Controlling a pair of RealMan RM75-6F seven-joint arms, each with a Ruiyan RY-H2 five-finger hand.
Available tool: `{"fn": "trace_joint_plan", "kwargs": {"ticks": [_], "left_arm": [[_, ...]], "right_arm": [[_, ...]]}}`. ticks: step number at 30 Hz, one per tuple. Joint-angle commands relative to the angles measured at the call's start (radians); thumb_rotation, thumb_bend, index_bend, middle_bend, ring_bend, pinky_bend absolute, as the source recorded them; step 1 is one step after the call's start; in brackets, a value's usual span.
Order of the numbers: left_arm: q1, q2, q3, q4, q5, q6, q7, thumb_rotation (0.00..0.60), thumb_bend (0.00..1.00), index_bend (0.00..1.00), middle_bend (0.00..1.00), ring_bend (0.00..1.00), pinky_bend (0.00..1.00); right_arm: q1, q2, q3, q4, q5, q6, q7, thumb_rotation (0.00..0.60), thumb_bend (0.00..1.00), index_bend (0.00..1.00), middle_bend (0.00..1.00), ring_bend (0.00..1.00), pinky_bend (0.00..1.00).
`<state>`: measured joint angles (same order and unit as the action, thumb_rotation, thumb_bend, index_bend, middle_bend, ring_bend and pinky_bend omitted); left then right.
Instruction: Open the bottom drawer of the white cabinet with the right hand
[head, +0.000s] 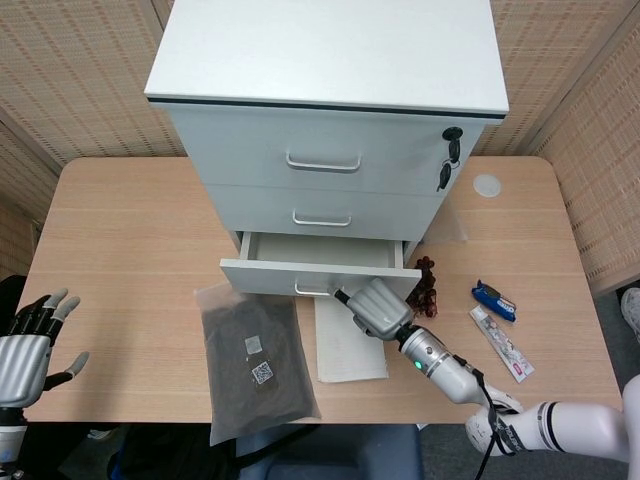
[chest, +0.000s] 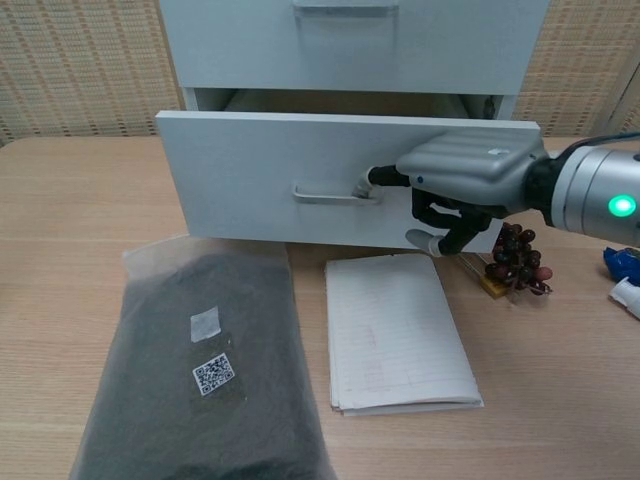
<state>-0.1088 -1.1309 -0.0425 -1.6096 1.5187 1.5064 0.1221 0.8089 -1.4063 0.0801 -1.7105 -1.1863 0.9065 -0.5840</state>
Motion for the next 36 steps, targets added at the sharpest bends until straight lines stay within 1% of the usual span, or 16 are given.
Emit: {"fn": "trace_joint_plan", "kwargs": {"ticks": [1, 13, 21, 26, 31, 36], "left_arm": [[0.002, 0.001, 0.001, -0.001, 0.000, 0.001, 0.000, 0.600, 0.22, 0.14, 0.10, 0.10, 0.14], [0.007, 0.000, 0.003, 0.001, 0.005, 0.009, -0.004, 0.600, 0.22, 0.14, 0.10, 0.10, 0.14], [0.012, 0.001, 0.003, 0.000, 0.005, 0.012, -0.006, 0.600, 0.22, 0.14, 0.10, 0.10, 0.14], [0.014, 0.002, 0.005, -0.001, 0.008, 0.016, -0.007, 0.600, 0.22, 0.14, 0.10, 0.10, 0.14], [0.017, 0.005, 0.003, -0.004, 0.010, 0.022, -0.007, 0.600, 0.22, 0.14, 0.10, 0.10, 0.14], [0.018, 0.008, 0.000, -0.005, 0.004, 0.021, -0.007, 0.600, 0.22, 0.14, 0.10, 0.10, 0.14]], "right_arm": [[-0.002, 0.008, -0.010, -0.022, -0.009, 0.007, -0.012, 0.600, 0.46, 0.15, 0.86, 0.91, 0.99], [-0.005, 0.035, -0.044, -0.108, -0.040, 0.011, -0.039, 0.600, 0.46, 0.15, 0.86, 0.91, 0.99], [-0.015, 0.065, -0.073, -0.186, -0.079, 0.015, -0.045, 0.600, 0.45, 0.15, 0.86, 0.91, 0.99], [-0.030, 0.094, -0.093, -0.240, -0.124, 0.030, -0.040, 0.600, 0.46, 0.15, 0.86, 0.91, 0.99], [-0.072, 0.127, -0.104, -0.277, -0.224, 0.113, -0.030, 0.600, 0.46, 0.15, 0.86, 0.91, 0.99], [-0.156, 0.192, -0.112, -0.305, -0.332, 0.266, -0.003, 0.600, 0.46, 0.15, 0.83, 0.90, 0.99]]}}
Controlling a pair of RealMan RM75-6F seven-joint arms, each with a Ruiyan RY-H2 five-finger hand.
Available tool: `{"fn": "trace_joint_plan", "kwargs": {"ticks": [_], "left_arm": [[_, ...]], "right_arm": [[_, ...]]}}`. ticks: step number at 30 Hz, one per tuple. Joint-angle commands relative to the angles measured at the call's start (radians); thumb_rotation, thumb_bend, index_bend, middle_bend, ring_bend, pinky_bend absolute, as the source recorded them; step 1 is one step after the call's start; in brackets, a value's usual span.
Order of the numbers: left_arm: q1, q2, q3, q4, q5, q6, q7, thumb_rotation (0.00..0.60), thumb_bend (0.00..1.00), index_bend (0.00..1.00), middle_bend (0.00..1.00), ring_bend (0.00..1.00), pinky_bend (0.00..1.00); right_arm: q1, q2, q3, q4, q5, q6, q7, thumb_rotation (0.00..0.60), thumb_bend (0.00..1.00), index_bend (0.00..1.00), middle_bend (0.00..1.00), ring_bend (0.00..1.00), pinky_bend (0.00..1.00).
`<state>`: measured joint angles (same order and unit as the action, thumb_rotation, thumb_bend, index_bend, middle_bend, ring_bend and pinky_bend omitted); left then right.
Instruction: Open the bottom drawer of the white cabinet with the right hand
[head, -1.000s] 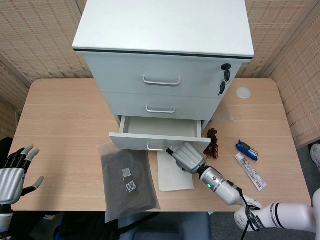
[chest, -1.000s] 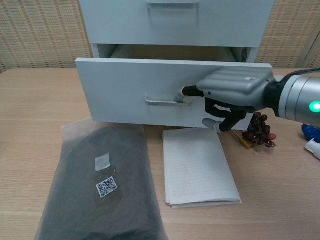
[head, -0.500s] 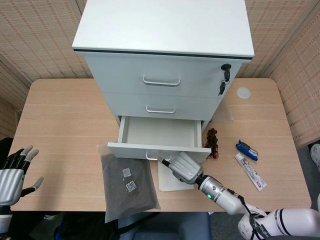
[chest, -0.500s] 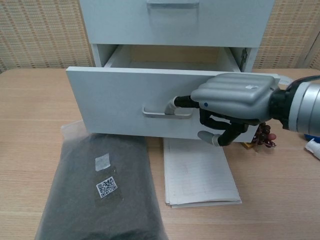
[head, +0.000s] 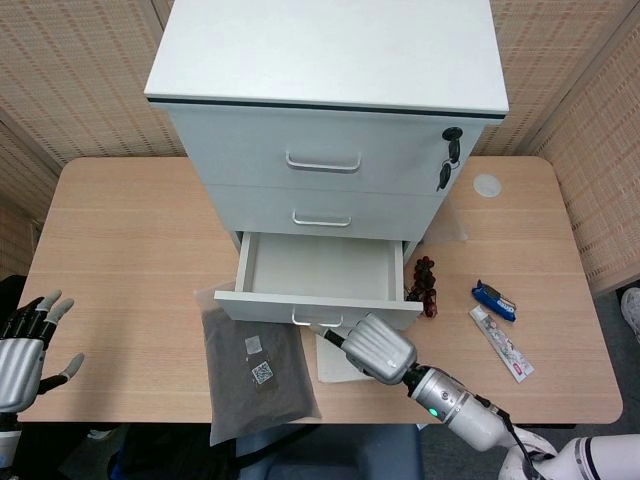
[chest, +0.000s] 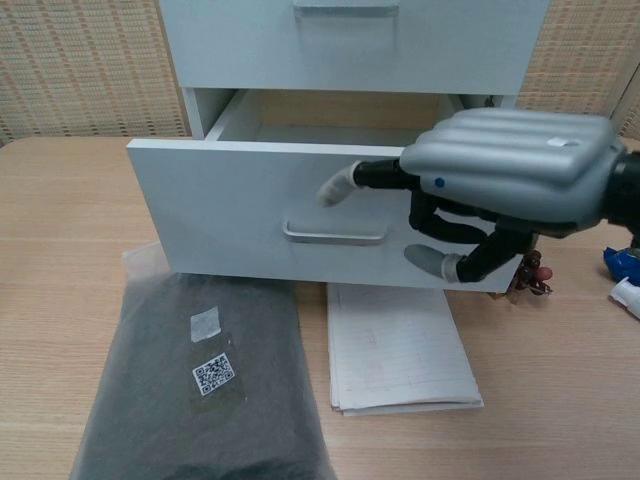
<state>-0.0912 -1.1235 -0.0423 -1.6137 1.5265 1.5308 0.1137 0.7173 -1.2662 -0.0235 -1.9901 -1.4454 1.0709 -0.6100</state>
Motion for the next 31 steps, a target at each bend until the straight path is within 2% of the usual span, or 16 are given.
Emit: {"fn": "trace_joint_plan", "kwargs": {"ticks": [1, 5, 8, 11, 16, 20, 23, 26, 31], "left_arm": [[0.000, 0.002, -0.001, -0.003, -0.009, -0.008, 0.003, 0.600, 0.22, 0.14, 0.10, 0.10, 0.14], [-0.004, 0.001, -0.005, -0.007, -0.020, -0.019, 0.005, 0.600, 0.22, 0.14, 0.10, 0.10, 0.14], [-0.011, -0.003, -0.009, -0.004, -0.025, -0.027, 0.006, 0.600, 0.22, 0.14, 0.10, 0.10, 0.14], [-0.018, -0.011, -0.013, 0.000, -0.030, -0.037, 0.008, 0.600, 0.22, 0.14, 0.10, 0.10, 0.14], [-0.025, -0.029, -0.019, 0.011, -0.034, -0.042, 0.011, 0.600, 0.22, 0.14, 0.10, 0.10, 0.14], [-0.029, -0.041, -0.020, 0.011, -0.039, -0.048, 0.021, 0.600, 0.22, 0.10, 0.08, 0.09, 0.14], [-0.028, -0.048, -0.017, 0.002, -0.032, -0.043, 0.025, 0.600, 0.22, 0.07, 0.06, 0.09, 0.14], [-0.028, -0.057, -0.017, -0.001, -0.021, -0.032, 0.029, 0.600, 0.22, 0.06, 0.06, 0.09, 0.14], [-0.028, -0.066, -0.017, -0.004, -0.020, -0.029, 0.036, 0.600, 0.22, 0.06, 0.06, 0.09, 0.14]], "right_arm": [[-0.089, 0.073, -0.011, -0.029, -0.089, 0.141, 0.031, 0.600, 0.46, 0.15, 0.82, 0.89, 0.99], [-0.181, 0.140, -0.014, -0.029, -0.101, 0.272, 0.047, 0.600, 0.46, 0.15, 0.77, 0.82, 0.99], [-0.257, 0.180, -0.015, -0.008, -0.084, 0.367, 0.071, 0.600, 0.45, 0.15, 0.72, 0.76, 0.94], [-0.329, 0.212, -0.024, 0.028, -0.043, 0.428, 0.107, 0.600, 0.45, 0.15, 0.62, 0.66, 0.82], [-0.433, 0.231, -0.036, 0.108, 0.036, 0.488, 0.195, 0.600, 0.45, 0.12, 0.38, 0.40, 0.56], [-0.504, 0.215, -0.040, 0.194, 0.075, 0.514, 0.291, 0.600, 0.37, 0.02, 0.19, 0.19, 0.34], [-0.546, 0.192, -0.041, 0.252, 0.082, 0.527, 0.355, 0.600, 0.30, 0.00, 0.10, 0.08, 0.22], [-0.578, 0.171, -0.031, 0.301, 0.084, 0.542, 0.412, 0.600, 0.29, 0.00, 0.07, 0.05, 0.18], [-0.606, 0.148, -0.026, 0.336, 0.081, 0.529, 0.444, 0.600, 0.29, 0.00, 0.07, 0.04, 0.18]]}}
